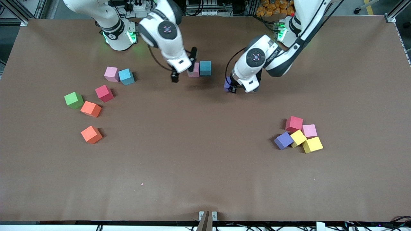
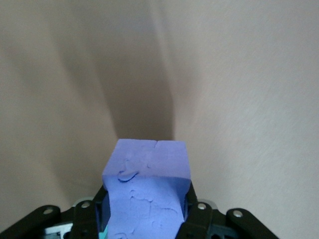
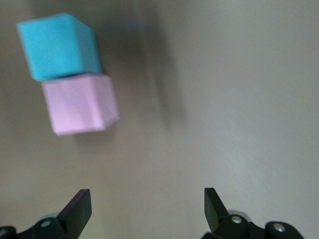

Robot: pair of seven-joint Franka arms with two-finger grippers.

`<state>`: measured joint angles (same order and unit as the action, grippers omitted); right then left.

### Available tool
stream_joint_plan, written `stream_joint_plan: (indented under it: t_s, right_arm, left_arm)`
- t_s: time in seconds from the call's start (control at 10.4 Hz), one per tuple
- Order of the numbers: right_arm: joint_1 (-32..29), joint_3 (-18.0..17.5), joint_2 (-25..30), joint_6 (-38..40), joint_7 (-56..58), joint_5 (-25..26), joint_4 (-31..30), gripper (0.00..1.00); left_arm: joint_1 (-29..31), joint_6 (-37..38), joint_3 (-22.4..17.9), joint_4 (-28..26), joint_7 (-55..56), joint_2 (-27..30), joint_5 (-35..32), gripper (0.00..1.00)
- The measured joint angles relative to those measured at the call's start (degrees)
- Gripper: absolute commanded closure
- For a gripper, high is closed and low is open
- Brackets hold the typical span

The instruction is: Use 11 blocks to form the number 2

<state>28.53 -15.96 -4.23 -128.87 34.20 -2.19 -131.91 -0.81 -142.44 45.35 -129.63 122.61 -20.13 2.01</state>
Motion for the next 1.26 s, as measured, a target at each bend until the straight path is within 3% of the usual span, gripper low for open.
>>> stream_joint_plan:
  t_s: [0.39,0.87,1.06,1.26]
  right_arm:
    - [-19.7,0.2,4.0,0.9,9.1,0.1,0.2,0.00]
    - [-32.7,1.4,5.6,-7.0,9.8,0.5,0.2,0.00]
    - [-36.2,2.4,1.2,-10.6,10.3,5.0,0.7,0.00]
    - [-37.6,5.9,-6.2,-13.1,10.6,6.7,4.7,0.00]
  left_arm:
    - [-3.9,-5.2,0.8,-4.1,7.3,0.2,0.0,0.43]
    - [-7.8,-7.6,0.8,-5.0,13.5,0.2,0.0,0.43]
    - [-8.5,-9.5,0.8,-6.0,15.6,0.1,0.0,0.43]
    - [-8.9,-9.7,0.8,-6.3,18.7,-0.1,0.0,0.43]
